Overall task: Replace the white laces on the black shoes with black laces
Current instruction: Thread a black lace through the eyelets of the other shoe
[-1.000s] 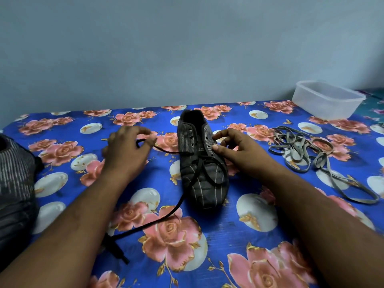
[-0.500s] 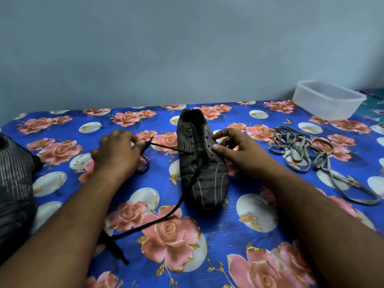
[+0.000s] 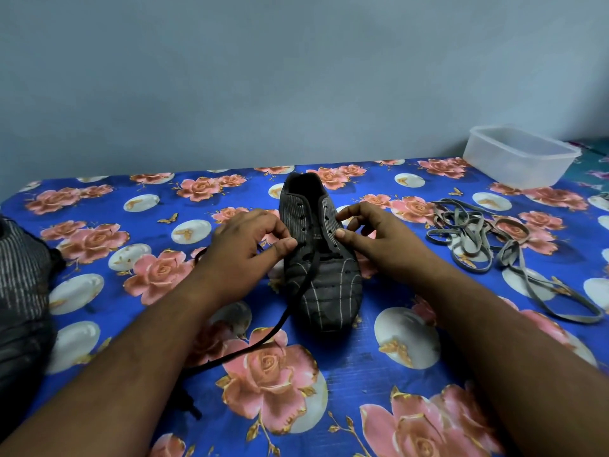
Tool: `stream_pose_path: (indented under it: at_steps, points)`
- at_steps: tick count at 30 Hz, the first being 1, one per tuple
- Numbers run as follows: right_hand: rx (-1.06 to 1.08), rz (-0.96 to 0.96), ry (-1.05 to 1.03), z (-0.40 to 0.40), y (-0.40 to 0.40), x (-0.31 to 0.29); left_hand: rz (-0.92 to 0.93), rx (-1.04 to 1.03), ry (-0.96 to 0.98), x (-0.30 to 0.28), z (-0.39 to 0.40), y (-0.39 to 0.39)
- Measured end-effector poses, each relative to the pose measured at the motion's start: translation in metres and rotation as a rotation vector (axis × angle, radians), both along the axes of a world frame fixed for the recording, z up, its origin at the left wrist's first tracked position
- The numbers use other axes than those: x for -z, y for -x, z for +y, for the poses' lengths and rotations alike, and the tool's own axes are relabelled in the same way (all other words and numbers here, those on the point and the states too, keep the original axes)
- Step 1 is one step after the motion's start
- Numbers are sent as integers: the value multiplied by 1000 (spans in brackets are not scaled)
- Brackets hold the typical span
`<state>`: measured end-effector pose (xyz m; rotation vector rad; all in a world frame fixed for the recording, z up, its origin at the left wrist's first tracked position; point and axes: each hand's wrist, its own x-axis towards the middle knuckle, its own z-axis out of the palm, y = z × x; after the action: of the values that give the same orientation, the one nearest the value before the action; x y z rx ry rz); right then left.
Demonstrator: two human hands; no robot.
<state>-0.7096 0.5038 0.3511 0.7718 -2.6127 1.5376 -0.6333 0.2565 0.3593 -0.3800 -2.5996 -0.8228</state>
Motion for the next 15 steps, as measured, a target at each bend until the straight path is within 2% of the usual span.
stream_pose_path:
  at_steps: [5, 8, 10, 13, 15]
  points:
    - [-7, 88, -41, -1, 0, 0, -65, -28, 25, 3, -13, 1]
    - [-32, 113, -39, -3, -2, -2, -193, 46, -178, 5, -12, -2]
    - [-40, 133, -28, -3, -3, -3, -235, 69, -232, 4, -6, -3]
    - [-74, 173, -33, -4, -6, -5, -228, 101, -227, 0, -1, -3]
    - [-116, 176, -40, -4, -9, -8, -158, 73, -148, -2, -5, -4]
